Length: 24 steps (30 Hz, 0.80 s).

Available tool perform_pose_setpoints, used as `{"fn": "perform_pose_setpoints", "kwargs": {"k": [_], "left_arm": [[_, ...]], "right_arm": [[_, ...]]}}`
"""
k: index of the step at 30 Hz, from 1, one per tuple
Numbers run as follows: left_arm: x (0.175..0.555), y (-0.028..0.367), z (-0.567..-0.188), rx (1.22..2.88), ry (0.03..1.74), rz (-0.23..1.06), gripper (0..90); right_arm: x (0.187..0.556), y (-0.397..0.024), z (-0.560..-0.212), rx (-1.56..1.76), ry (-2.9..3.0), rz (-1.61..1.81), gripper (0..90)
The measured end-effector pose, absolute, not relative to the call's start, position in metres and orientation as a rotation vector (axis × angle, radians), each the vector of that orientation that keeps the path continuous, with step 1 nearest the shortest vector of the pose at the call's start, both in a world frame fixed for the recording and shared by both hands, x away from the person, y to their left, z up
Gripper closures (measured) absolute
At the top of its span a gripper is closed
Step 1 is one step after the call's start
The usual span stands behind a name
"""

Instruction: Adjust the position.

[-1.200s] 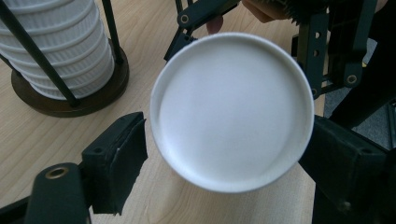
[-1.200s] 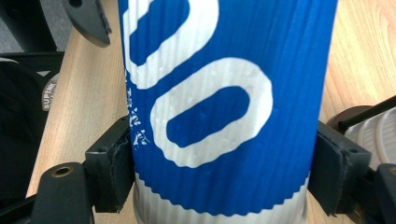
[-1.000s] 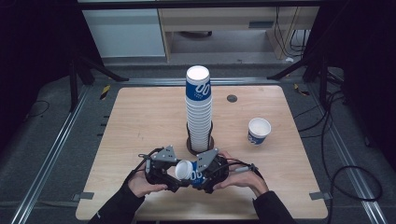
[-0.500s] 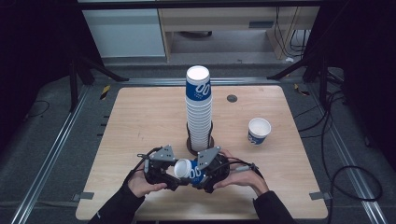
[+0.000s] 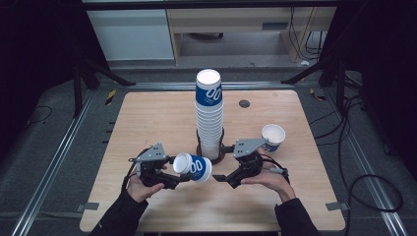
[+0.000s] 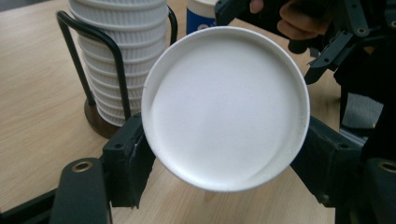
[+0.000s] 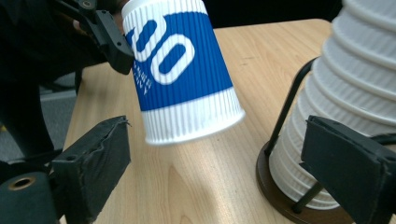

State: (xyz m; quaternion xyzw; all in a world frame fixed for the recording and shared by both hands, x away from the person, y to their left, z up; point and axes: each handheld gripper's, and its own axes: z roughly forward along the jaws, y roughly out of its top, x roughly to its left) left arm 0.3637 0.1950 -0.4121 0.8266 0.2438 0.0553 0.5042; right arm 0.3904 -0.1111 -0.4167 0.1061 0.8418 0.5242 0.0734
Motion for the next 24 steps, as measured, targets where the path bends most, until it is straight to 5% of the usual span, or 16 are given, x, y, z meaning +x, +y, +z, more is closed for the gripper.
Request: {"fn": "perform_pose_setpoints", "kwargs": {"k": [24], "left_arm": [[0.353, 0.185, -0.404, 1.902, 0.513, 0.105, 27.1]], "right_arm": [[0.394, -0.1, -0.438, 0.322, 2.577, 1.764, 8.2]]}}
